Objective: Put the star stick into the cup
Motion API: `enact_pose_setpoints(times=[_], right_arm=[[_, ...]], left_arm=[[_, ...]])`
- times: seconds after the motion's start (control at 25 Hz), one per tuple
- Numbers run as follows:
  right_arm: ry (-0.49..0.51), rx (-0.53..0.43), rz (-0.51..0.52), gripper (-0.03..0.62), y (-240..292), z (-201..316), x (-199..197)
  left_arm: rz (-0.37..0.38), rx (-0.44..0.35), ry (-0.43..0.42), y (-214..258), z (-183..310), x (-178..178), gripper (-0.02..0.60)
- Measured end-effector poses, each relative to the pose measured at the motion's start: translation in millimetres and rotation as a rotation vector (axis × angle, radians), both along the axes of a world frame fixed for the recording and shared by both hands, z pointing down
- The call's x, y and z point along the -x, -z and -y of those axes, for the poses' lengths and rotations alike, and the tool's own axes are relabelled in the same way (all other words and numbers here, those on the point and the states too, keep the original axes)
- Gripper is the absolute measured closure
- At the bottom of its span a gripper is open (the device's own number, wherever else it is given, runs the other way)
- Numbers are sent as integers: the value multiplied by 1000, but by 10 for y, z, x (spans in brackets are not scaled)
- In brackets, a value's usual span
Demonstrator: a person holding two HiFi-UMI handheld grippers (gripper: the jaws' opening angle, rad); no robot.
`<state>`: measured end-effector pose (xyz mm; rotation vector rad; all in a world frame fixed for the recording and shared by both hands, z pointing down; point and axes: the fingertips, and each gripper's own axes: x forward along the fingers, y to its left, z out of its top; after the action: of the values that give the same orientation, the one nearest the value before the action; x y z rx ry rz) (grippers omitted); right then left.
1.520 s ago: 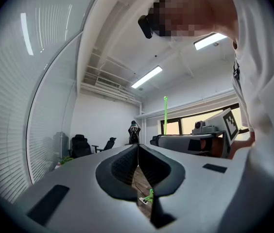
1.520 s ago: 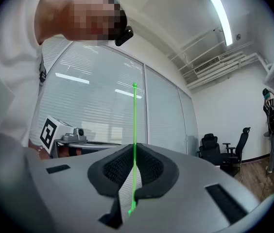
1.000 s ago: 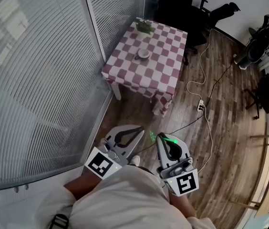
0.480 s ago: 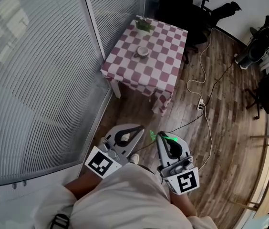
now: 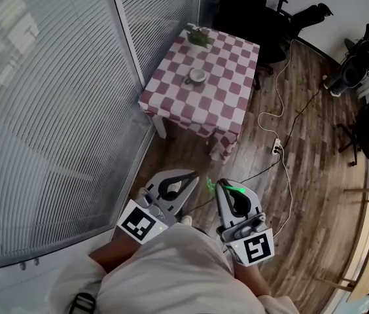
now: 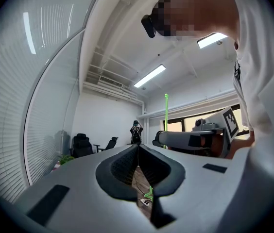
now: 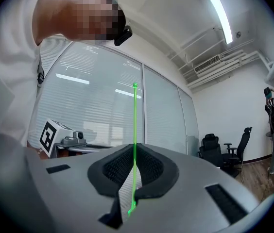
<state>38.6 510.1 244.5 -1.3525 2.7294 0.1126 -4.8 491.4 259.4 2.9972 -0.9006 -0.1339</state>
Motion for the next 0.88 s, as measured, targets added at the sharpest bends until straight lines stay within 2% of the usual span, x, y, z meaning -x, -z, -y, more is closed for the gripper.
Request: enact_pose_setpoints(times=[0.28, 0.88], right_arm=[[-36, 20, 48, 554, 15, 449, 92], [-65, 44, 32, 554, -77, 1510, 386]], left_arm=[[-1, 2, -12, -26, 420, 84, 549], [-7, 34, -55, -135, 1500, 321, 549]])
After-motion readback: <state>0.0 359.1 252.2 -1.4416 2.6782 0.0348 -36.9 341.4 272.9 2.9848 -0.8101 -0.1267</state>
